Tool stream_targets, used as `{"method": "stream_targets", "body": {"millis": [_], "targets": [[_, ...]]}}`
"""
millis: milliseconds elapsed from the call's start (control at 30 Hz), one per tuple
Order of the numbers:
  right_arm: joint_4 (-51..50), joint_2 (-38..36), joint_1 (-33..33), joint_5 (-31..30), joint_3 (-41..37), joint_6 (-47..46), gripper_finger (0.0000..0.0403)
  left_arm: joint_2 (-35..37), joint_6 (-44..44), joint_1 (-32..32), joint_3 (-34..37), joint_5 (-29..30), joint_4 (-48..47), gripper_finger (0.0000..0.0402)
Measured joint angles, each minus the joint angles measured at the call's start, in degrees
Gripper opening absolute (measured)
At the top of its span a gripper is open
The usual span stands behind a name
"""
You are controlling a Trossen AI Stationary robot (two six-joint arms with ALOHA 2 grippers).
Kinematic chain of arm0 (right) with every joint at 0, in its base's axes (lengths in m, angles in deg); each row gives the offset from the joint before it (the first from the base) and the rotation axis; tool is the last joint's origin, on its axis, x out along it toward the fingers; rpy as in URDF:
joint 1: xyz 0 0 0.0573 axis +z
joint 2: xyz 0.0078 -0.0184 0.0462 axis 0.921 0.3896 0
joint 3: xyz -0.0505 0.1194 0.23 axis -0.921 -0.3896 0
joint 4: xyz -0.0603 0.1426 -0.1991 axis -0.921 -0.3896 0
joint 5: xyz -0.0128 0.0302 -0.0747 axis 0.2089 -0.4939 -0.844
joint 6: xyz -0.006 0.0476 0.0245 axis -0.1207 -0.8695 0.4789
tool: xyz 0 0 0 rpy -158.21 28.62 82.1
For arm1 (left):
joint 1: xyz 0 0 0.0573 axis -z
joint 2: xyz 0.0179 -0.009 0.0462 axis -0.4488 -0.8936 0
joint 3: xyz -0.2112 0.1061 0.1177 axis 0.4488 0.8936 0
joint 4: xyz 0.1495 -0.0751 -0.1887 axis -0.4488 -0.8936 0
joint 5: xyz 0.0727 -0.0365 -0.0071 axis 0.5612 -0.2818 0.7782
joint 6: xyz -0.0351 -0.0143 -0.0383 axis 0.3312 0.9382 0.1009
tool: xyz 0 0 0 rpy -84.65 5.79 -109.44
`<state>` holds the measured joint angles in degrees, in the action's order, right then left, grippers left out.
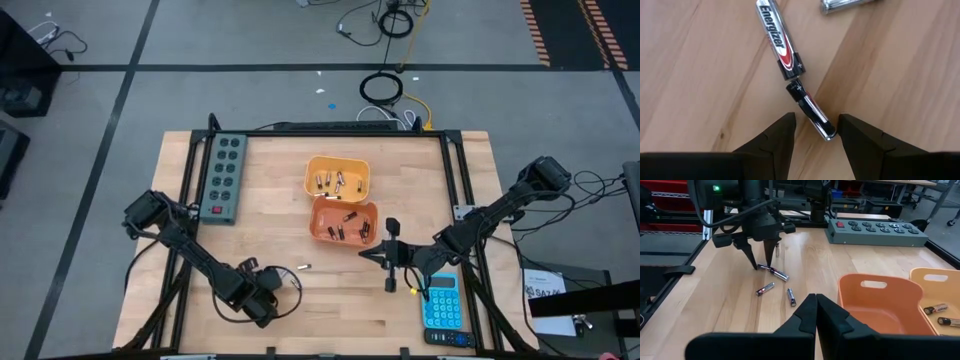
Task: Sort batteries
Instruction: Put the silver battery into the yellow bin
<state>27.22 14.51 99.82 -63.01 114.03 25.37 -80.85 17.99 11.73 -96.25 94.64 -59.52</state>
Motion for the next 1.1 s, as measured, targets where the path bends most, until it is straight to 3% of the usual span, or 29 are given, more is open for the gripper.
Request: {"method": "stream_targets", "body": {"millis": [333,600,800,1100], "targets": [[3.22,4.77,-0.02,0.08,0.00,0.14,0.0000,-0.02,3.37,-2.29,0.13,-0.97,0.77,0.0156],[4.30,5.79,-0.02,0.07,0.00,0.23,0.0000,-0.02,1.40,-2.74,0.17,0.05,-0.76,0.0022],[4.30,5.79,-0.02,0.00,0.00,1.01,0.0000,-0.33,-2.23,-2.76,-1.65,0.73,-2.83,0.0021],[4.25,5.75,-0.02,-0.98,0.00,0.57,0.0000,-0.61,-4.63,-3.02,-9.80,4.66,-17.03,0.0019]]}}
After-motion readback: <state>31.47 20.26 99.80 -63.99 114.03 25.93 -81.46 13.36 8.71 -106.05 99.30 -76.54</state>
